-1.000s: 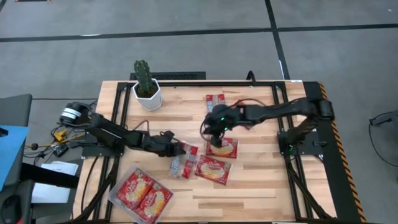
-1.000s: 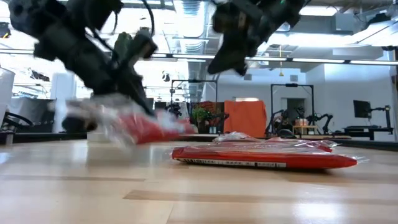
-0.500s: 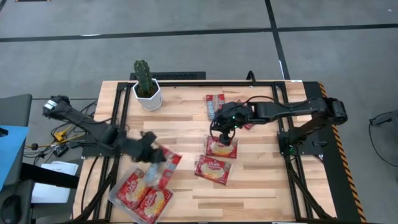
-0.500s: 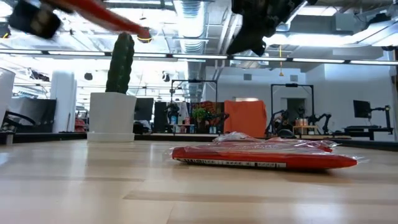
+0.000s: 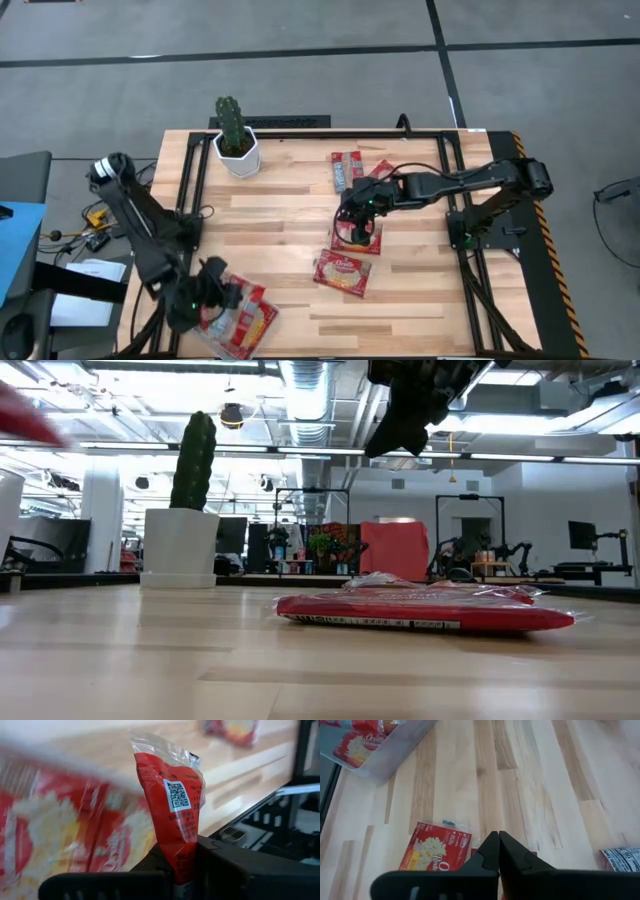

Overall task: Sort popcorn bags into baskets
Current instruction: Put the red popcorn bag into the transparent bin

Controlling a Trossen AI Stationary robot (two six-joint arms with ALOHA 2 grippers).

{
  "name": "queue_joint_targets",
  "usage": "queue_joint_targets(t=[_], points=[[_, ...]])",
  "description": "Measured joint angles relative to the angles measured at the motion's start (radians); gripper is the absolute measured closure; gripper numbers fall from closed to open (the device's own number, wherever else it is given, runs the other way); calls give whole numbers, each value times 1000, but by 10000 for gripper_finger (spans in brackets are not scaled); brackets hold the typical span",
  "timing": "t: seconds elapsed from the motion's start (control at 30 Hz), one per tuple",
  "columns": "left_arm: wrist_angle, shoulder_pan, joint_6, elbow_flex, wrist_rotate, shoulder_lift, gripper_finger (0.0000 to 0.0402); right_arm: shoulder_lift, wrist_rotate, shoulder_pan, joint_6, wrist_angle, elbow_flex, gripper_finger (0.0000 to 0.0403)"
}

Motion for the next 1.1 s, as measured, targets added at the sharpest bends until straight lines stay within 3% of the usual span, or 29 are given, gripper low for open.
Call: queue_joint_targets(t=[0.37, 0.67, 0.83, 1.1], points=[[92, -55, -78, 0, 38, 176, 391, 0, 0, -2, 9, 0, 0, 379], [154, -3, 92, -8, 42, 181, 380, 0, 0, -2, 9, -3, 1, 377], [188, 39, 189, -8, 137, 181, 327, 0, -1, -2, 17, -8, 1, 364], [169, 92, 220, -8, 183, 168, 221, 0, -2, 0, 18, -20, 1, 378]])
